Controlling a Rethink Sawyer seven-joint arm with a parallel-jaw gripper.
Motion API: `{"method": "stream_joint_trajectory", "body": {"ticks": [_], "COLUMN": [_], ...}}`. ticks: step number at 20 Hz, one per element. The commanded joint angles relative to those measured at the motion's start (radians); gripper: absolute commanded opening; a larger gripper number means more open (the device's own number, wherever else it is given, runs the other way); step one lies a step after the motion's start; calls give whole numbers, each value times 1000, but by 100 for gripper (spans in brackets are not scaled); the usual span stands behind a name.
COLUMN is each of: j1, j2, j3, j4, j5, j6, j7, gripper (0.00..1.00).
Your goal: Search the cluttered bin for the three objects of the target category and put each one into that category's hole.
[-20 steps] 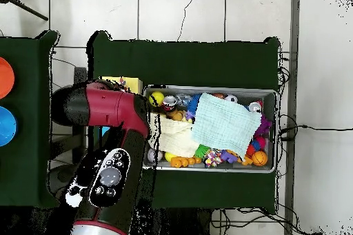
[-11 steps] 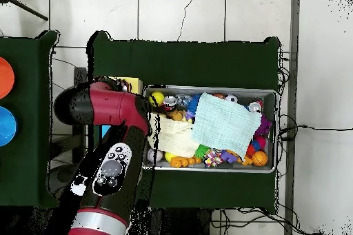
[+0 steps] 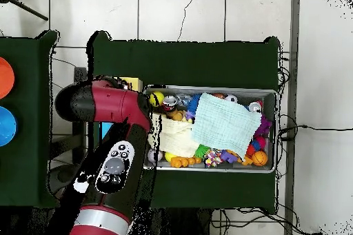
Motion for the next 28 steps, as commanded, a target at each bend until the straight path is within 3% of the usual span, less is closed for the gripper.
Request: {"method": "stream_joint_trajectory", "body": {"ticks": [1,7,19,24,28], "j1": [-19,-8,28,8,-4], "j2": [44,20,55,114,130], "j3": [92,99,111,158,164], "j4": [84,112,101,111,112], "j5": [38,50,49,54,47], "j6": [245,319,331,129,85], "j7": [249,252,254,217,203], "gripper": [0,0,0,0,0]}}
